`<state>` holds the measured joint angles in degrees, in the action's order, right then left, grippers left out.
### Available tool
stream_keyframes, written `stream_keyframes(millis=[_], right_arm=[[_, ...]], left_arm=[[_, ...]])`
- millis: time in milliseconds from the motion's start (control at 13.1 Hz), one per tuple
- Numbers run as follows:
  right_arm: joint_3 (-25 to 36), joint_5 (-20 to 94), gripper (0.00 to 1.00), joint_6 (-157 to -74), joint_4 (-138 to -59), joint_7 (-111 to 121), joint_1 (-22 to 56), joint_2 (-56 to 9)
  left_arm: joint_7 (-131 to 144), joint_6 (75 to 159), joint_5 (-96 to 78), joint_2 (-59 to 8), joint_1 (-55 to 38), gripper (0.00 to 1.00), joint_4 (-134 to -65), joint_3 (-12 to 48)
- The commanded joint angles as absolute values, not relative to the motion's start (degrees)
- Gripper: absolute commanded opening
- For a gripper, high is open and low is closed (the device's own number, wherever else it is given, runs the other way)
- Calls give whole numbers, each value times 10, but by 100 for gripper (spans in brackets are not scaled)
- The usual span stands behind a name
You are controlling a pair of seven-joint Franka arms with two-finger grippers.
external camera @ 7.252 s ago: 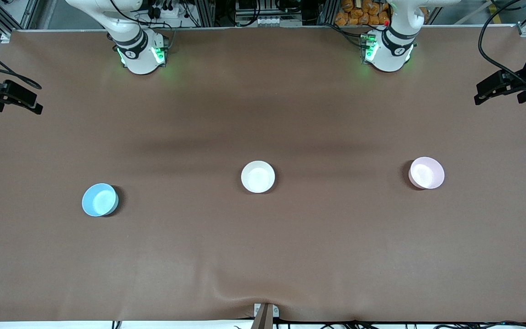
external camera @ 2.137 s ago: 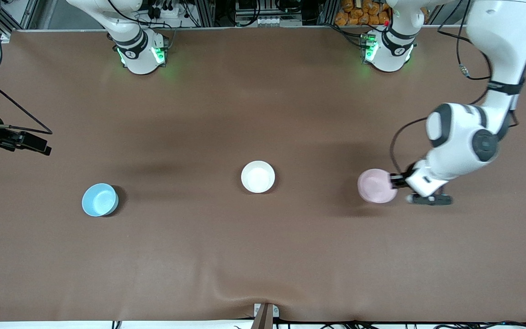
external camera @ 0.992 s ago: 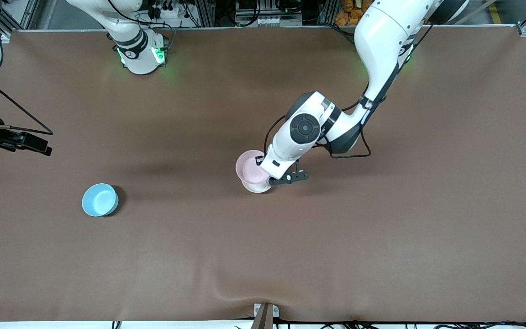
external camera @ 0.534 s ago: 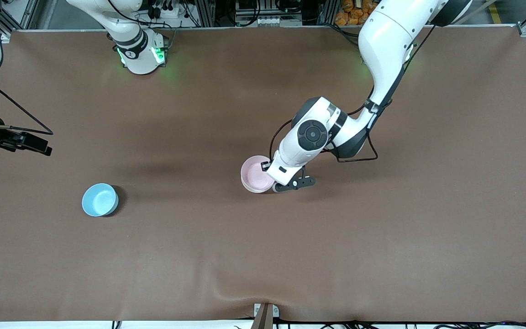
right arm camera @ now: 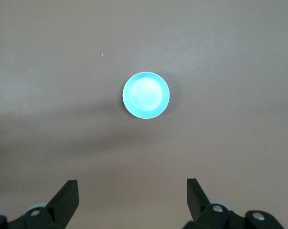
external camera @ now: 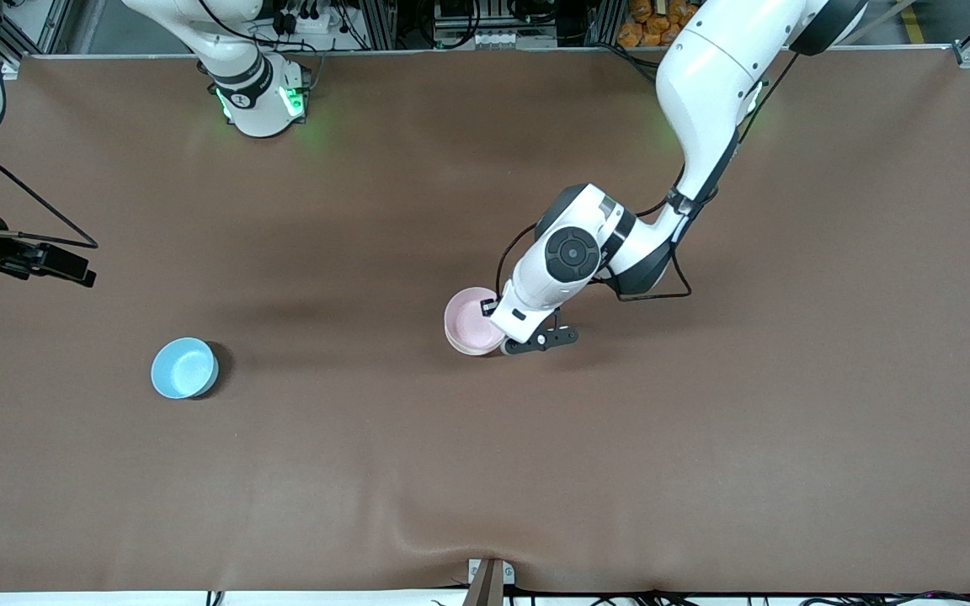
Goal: Stack pink and blue bowls on white bowl
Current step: 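Carry the pink bowl with the left gripper over the white bowl, then lower the pink bowl into the white bowl and open the left gripper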
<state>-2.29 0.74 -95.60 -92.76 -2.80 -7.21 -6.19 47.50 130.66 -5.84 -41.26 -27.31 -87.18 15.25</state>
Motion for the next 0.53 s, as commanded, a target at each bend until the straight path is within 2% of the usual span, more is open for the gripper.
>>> stream_keyframes(millis=[0,458], right_arm=[[-24,-1,100,-960,-929,-25,-72,-61],[-25,-1,100,-960,-930,-25,-72,-62]], left_arm=[[469,1321,-51,-426,-276,0,-858,152],[469,1331,-51,-438,-276,0,-860,152]])
